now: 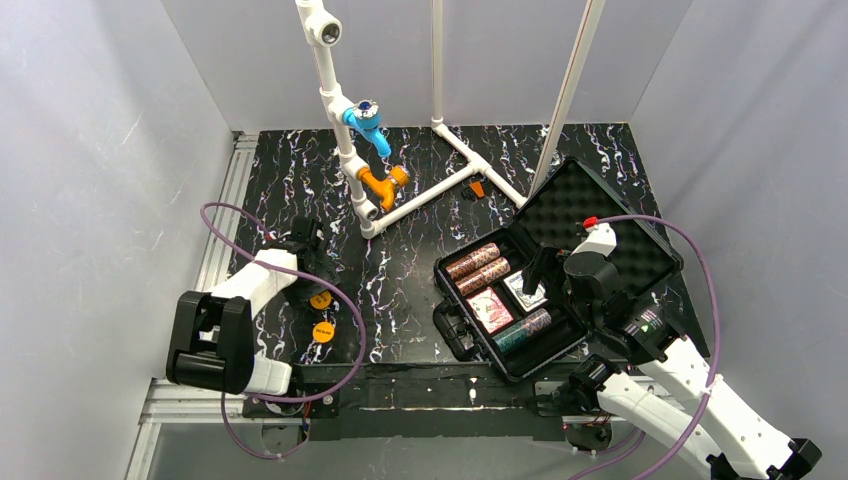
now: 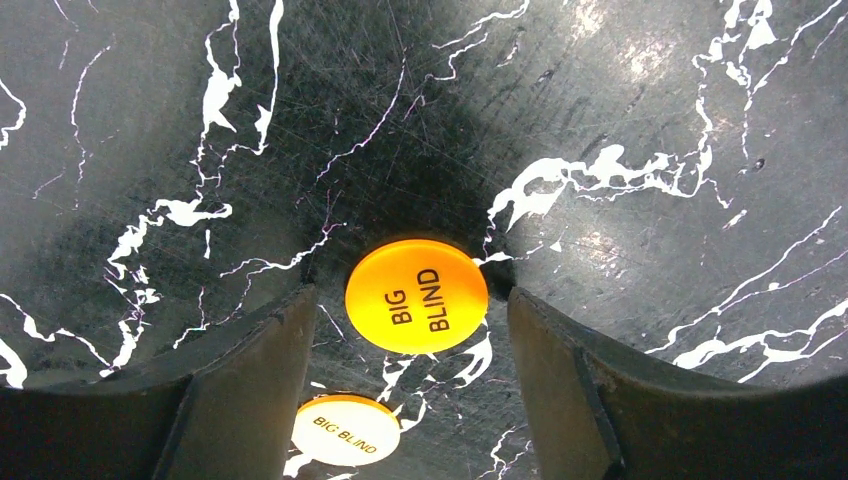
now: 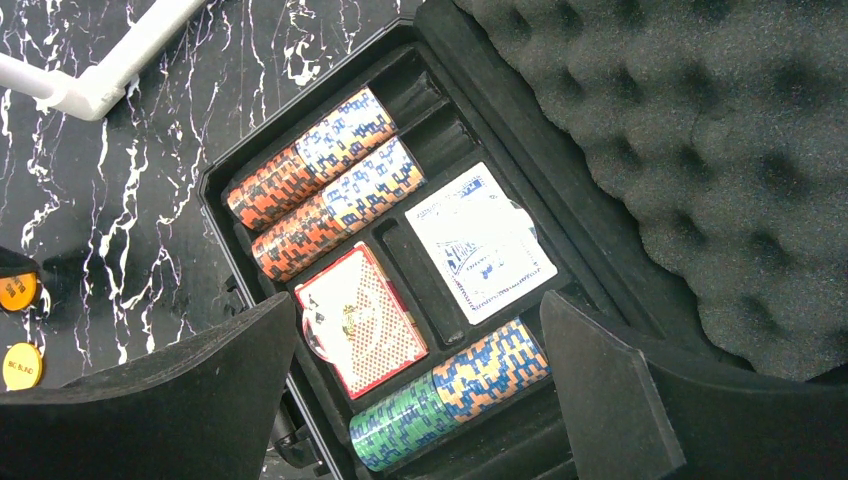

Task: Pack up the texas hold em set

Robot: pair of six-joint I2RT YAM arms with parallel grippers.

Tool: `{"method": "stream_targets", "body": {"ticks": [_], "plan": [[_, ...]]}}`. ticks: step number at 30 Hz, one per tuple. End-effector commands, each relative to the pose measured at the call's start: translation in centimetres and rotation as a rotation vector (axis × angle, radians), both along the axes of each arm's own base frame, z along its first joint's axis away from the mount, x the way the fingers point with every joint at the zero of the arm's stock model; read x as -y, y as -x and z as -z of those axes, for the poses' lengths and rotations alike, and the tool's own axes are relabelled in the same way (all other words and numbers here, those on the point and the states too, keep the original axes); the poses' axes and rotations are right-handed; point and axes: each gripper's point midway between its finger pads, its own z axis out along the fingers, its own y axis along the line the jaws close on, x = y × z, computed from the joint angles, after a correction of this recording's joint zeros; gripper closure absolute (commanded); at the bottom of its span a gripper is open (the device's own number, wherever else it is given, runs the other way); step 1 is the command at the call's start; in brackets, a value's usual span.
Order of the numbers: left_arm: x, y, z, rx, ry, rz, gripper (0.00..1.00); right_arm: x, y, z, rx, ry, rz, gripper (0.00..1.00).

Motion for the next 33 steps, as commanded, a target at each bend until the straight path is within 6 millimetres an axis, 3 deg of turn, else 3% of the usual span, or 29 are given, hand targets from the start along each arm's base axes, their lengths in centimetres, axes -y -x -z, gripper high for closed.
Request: {"method": "stream_targets", "body": {"ticks": [1, 15, 21, 33], "plan": [[-0.9, 0.5, 0.2, -0.025, -0.044, -0.016, 0.33, 0.1, -0.5, -1.2, 0.037, -0.008, 0.014, 0.0], [-1.0, 0.8, 1.0, -0.047, -0.047, -0.019, 0.52, 0.1, -0.6, -1.1, 0.034, 0.002, 0.014, 0.0], [-0.7, 1.0, 0.6, -0.026, -0.025, -0.011, 0.54, 0.0, -0.6, -1.1, 0.034, -0.002, 0.012, 0.0], [0.4, 1.1, -1.2, 0.041, 0.042, 0.013, 0.56, -2.4, -0.6, -2.5, 0.06, -0.052, -0.113, 0.0]]}}
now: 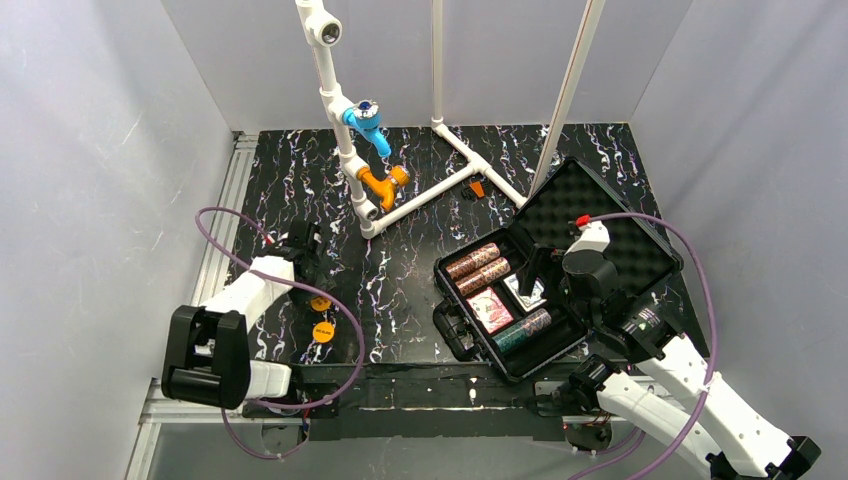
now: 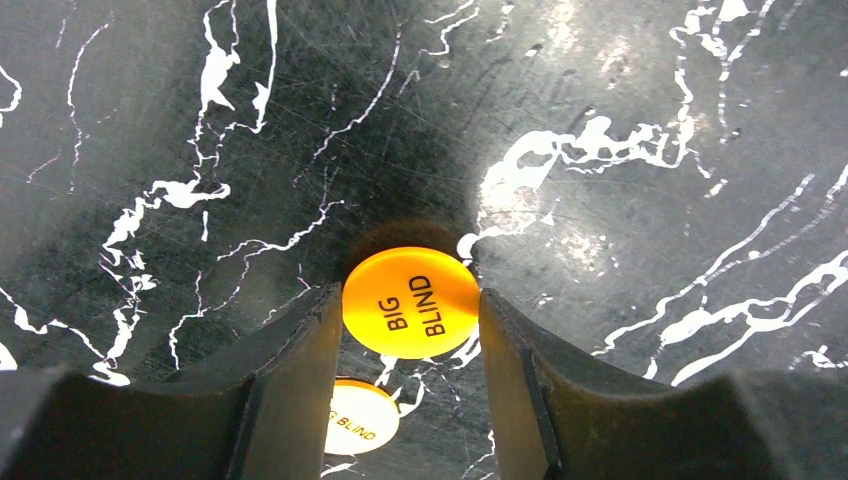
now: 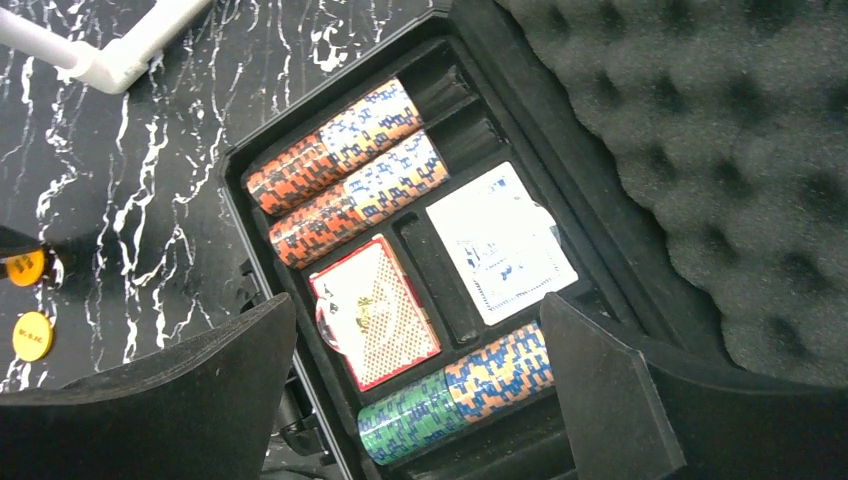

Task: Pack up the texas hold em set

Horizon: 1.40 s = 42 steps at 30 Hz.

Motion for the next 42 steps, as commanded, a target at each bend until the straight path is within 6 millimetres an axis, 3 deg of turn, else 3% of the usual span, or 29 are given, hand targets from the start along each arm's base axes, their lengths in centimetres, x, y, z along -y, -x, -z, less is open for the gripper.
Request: {"method": "stream_targets", "body": {"ticks": [1, 16, 42], "plan": [[0.3, 0.5, -1.0, 0.019, 0.028, 0.012, 0.56, -1.7, -0.6, -2.5, 0.06, -0.064, -0.06, 0.0], [2.7, 0.6, -3.0, 0.087, 0.08, 0.075, 0.58, -3.0, -0.4, -2.2, 0.041, -0.102, -0.105, 0.0], [10.1, 2.7, -5.7, 0.224, 0.149, 0.258, 0.6, -1.1, -0.2, -2.3, 0.041, -0.086, -0.023, 0.0]]}}
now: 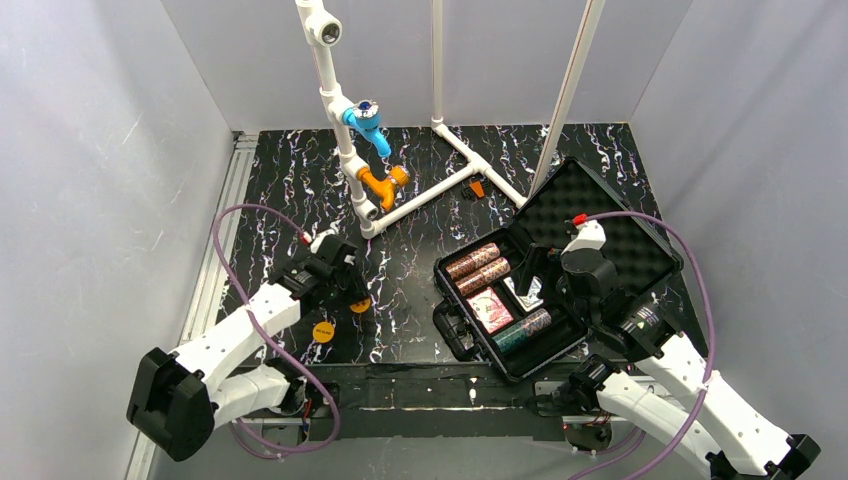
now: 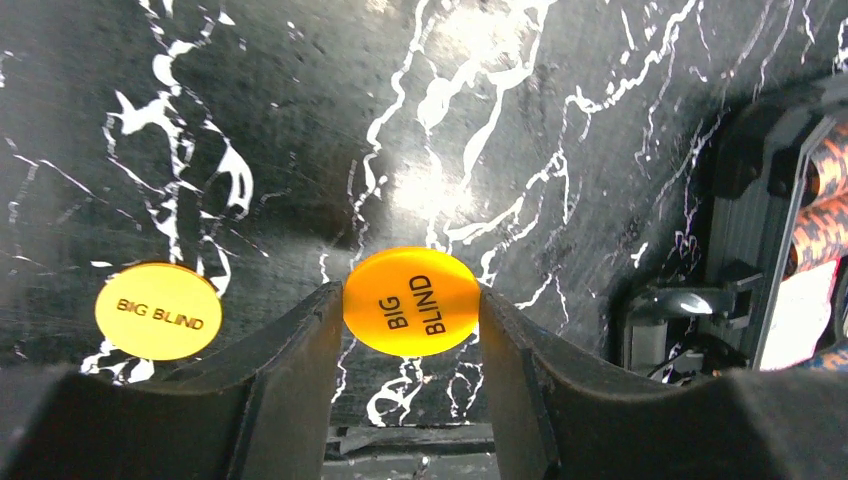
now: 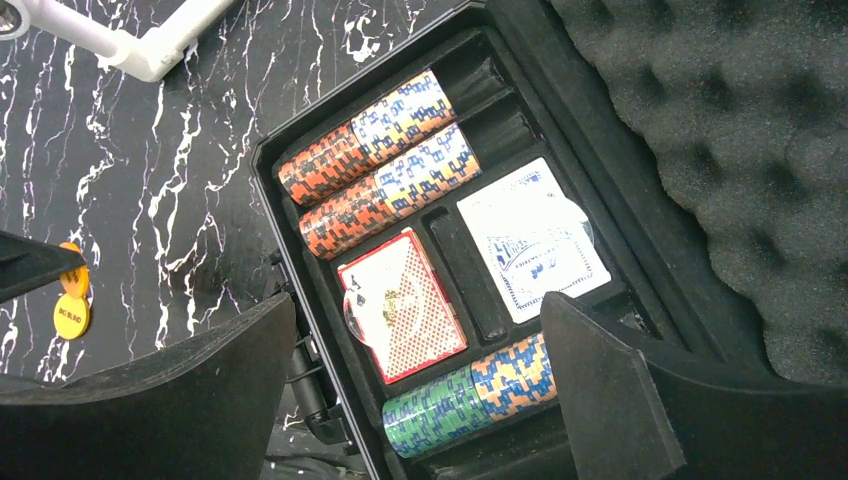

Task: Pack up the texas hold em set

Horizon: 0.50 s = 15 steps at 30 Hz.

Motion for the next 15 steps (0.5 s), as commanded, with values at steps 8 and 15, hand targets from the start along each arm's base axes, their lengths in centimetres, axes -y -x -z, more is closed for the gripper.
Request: {"method": "stream_targets", "body": {"ticks": [8, 15], "plan": [[2.6, 1.2, -0.9, 0.049, -0.022, 0.055, 0.6, 0.8, -0.2, -2.3, 0.051, -0.02, 0.043, 0.0], [5.1, 1.0, -2.3, 0.094, -0.031, 0.114, 0.61, 1.0, -0.2, -2.6, 0.054, -0.02, 0.048, 0.0]]}}
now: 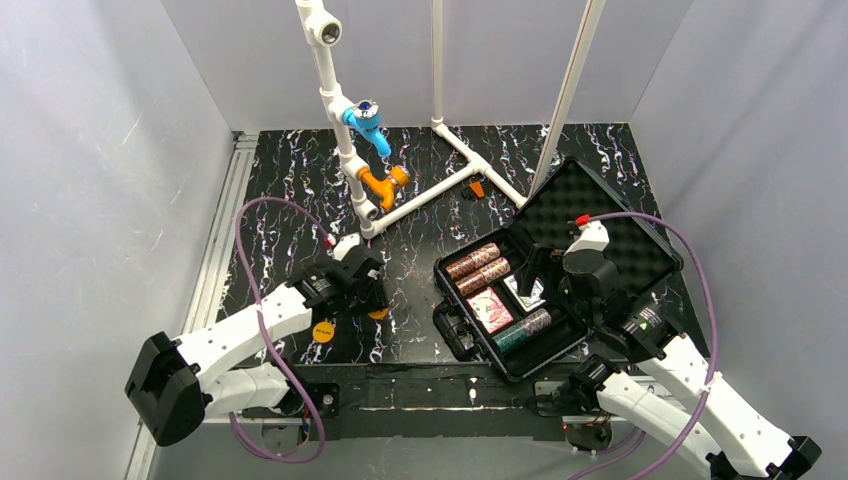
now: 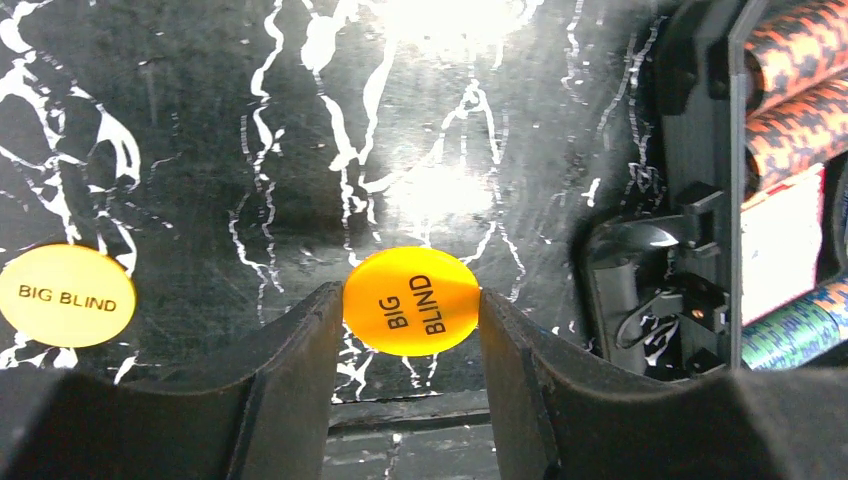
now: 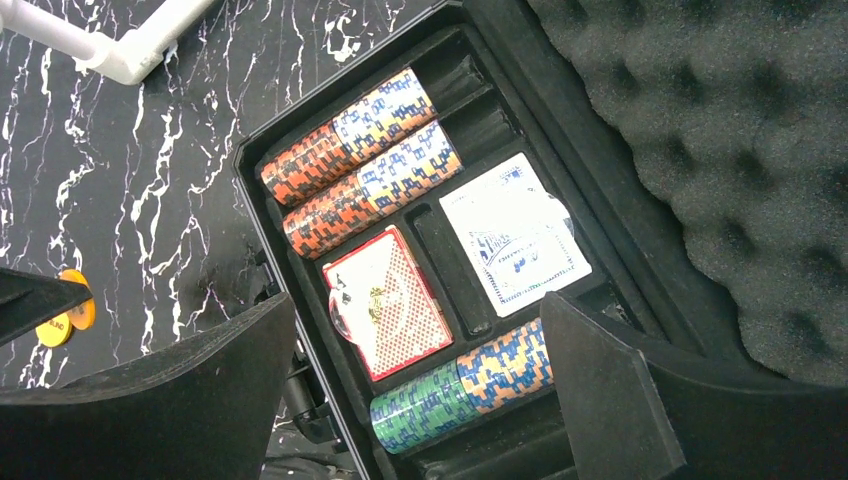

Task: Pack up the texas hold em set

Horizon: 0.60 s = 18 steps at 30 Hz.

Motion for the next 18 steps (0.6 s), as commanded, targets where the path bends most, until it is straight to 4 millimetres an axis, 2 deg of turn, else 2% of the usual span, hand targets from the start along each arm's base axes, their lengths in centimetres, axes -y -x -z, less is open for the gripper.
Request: {"method": "stream_targets", "body": {"ticks": [1, 18], "plan": [[1.3, -1.0, -2.0, 0.064, -0.014, 0.005, 0.61, 0.2, -0.4, -2.6, 0.058, -0.038, 0.023, 0.0], [8.0, -0.2, -3.2, 0.107, -0.053, 0.152, 0.62, 0.8, -0.2, -2.9, 0.062, -0.028, 0.037, 0.0]]}}
